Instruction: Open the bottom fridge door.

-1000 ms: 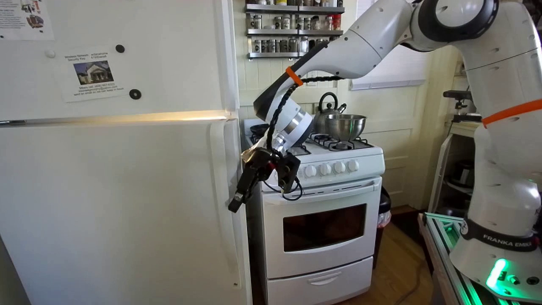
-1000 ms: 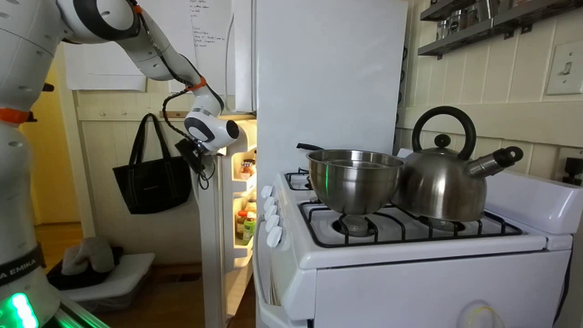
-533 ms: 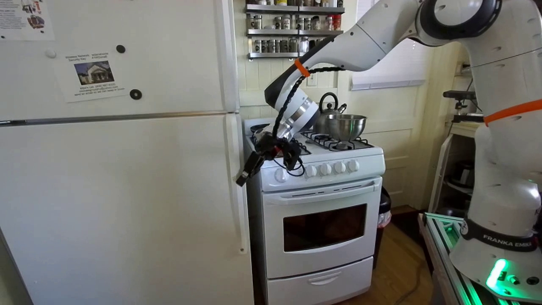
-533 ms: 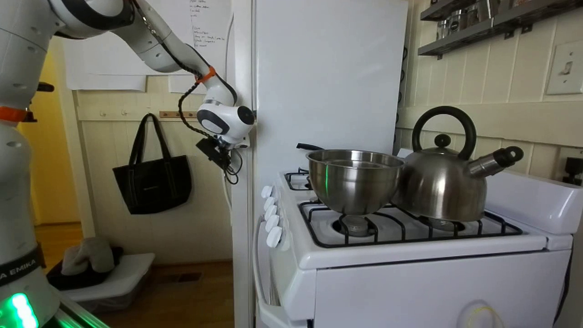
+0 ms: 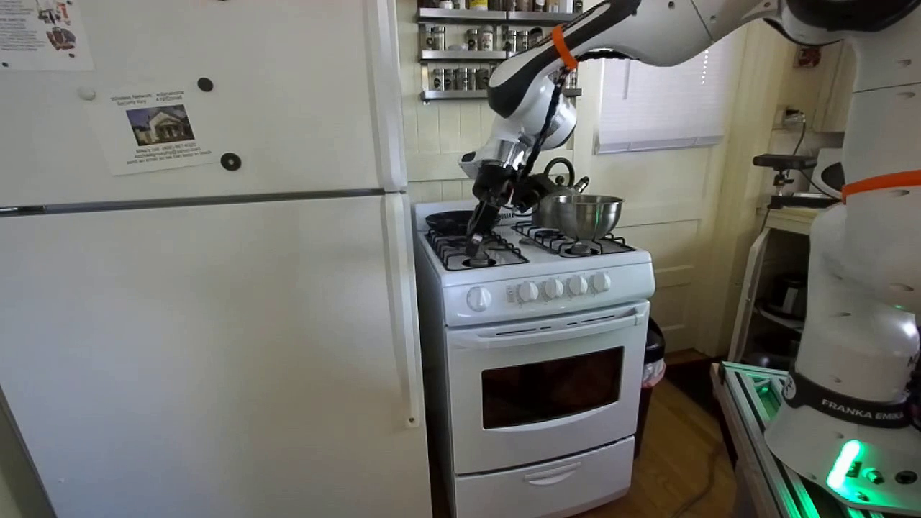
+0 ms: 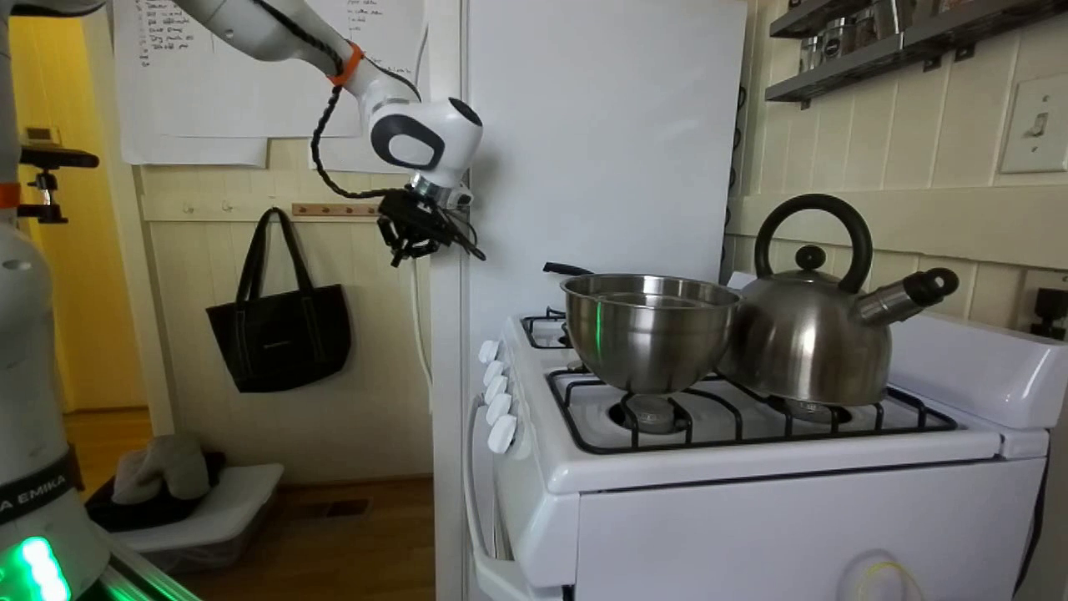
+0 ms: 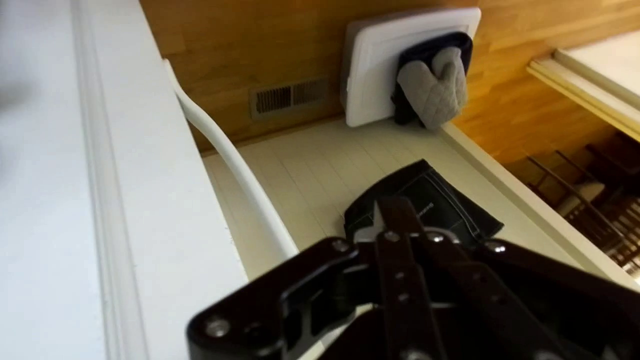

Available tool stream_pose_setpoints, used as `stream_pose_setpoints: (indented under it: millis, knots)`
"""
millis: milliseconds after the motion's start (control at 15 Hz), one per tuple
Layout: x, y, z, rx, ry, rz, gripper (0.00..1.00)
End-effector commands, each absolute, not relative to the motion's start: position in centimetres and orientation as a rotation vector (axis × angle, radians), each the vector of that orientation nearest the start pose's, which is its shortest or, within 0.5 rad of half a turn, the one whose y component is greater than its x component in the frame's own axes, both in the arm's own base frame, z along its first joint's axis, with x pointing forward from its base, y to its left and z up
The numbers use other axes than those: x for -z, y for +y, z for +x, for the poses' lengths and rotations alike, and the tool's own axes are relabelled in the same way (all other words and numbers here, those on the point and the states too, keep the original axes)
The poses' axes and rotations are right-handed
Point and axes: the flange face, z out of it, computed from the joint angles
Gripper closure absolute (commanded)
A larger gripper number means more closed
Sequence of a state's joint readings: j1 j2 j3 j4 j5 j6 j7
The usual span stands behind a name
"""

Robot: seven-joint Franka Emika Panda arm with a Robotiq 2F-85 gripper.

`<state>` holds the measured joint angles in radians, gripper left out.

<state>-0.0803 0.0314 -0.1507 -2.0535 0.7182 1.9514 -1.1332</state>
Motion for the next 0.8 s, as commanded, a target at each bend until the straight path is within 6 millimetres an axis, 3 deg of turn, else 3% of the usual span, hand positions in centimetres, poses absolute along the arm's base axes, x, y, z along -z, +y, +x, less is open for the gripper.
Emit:
stream_pose_setpoints:
  millis: [0,267,333,400,600,733]
  knots:
    - [-48.1,-10.3,49.1,0.202,-0.776,-2.581,1.0]
    - [-52.7,-11.9,45.0,0.032,-0.864,-2.729,1.0]
    - [-51.8,-12.0,46.9,0.102,-0.845,-2.683,0.74]
    - [-52.8,-12.2,46.4,0.116,-0.852,-2.693,0.98]
    - [-52.6,-12.2,46.5,0.114,-0.85,-2.692,0.77]
    - [-51.9,-12.1,46.8,0.096,-0.849,-2.688,0.74]
